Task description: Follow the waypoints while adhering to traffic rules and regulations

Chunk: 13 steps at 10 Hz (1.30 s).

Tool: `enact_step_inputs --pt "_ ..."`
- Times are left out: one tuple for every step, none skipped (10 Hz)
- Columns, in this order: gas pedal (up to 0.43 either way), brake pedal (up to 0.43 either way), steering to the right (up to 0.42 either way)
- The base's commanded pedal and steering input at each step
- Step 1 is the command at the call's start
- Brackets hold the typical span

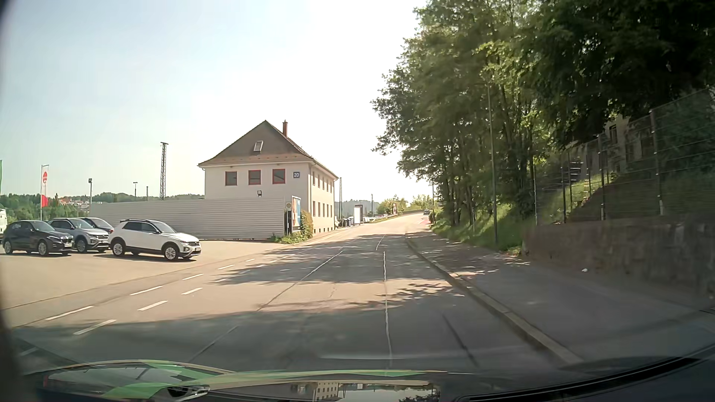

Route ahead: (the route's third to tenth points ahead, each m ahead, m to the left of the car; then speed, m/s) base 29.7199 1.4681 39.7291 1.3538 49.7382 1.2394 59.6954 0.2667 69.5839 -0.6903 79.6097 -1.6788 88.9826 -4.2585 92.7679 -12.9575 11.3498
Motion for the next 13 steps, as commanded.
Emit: enact_step_inputs --pt "0.008 0.000 -0.002" --pt "0.000 0.000 -0.002" --pt "0.000 0.000 -0.002" --pt "0.000 0.000 -0.002" --pt "0.000 0.000 -0.002" --pt "0.000 0.000 -0.002" --pt "0.000 0.000 -0.002" --pt "0.000 0.000 -0.002" --pt "0.000 0.000 -0.002" --pt "0.000 0.000 -0.002" --pt "0.000 0.000 -0.002" --pt "0.000 0.000 -0.002" --pt "0.000 0.000 -0.002"
